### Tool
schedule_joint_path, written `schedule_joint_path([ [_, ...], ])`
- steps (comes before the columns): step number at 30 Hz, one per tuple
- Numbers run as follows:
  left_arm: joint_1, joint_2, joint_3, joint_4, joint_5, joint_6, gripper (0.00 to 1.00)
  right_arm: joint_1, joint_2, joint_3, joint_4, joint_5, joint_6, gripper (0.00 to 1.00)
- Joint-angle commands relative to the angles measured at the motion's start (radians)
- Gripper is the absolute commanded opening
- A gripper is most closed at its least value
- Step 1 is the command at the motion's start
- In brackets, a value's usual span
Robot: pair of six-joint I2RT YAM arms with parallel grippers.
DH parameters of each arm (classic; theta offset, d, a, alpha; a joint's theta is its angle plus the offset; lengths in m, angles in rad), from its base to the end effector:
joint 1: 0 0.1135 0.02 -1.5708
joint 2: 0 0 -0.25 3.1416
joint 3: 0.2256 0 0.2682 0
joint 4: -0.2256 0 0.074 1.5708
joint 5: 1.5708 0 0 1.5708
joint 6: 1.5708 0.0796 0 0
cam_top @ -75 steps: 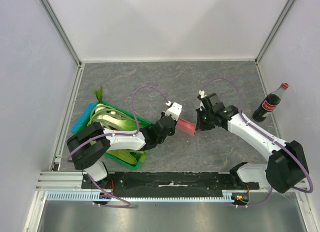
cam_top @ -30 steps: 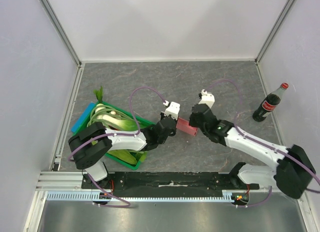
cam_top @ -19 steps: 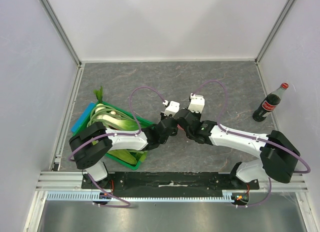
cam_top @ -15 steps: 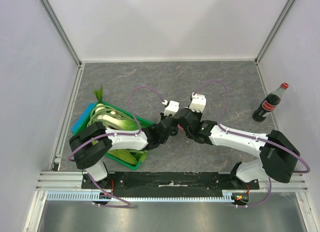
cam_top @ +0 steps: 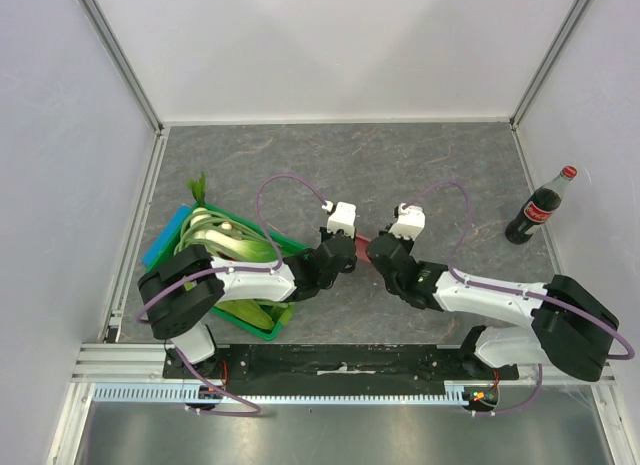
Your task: Fold the paper box
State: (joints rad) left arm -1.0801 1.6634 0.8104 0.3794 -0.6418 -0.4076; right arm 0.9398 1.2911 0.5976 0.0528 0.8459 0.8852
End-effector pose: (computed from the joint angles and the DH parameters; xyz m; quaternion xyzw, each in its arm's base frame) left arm 0.2224 -0.3152 0.1422 0.1119 0.8186 -0.1370 0.5464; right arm 0.2204 0.2006 0.1570 0.1618 0.8198 0.0991 0.5404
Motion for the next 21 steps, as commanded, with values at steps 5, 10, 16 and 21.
schedule_joint_path([
  [5, -0.011, 0.039, -0.056, -0.154, 0.088, -0.051, 0.02, 0.004, 0.014, -0.122, 0.208, -0.044, -0.137, 0.00],
  [10, -0.011, 0.007, -0.077, -0.148, 0.129, -0.042, 0.15, 0.005, 0.017, -0.151, 0.251, -0.031, -0.176, 0.00],
  [16, -0.009, -0.117, -0.148, -0.139, 0.214, -0.051, 0.47, 0.004, 0.037, -0.186, 0.286, -0.015, -0.195, 0.00],
  [21, 0.005, -0.232, -0.186, -0.186, 0.356, -0.046, 0.56, 0.004, 0.054, -0.197, 0.315, -0.004, -0.210, 0.00],
])
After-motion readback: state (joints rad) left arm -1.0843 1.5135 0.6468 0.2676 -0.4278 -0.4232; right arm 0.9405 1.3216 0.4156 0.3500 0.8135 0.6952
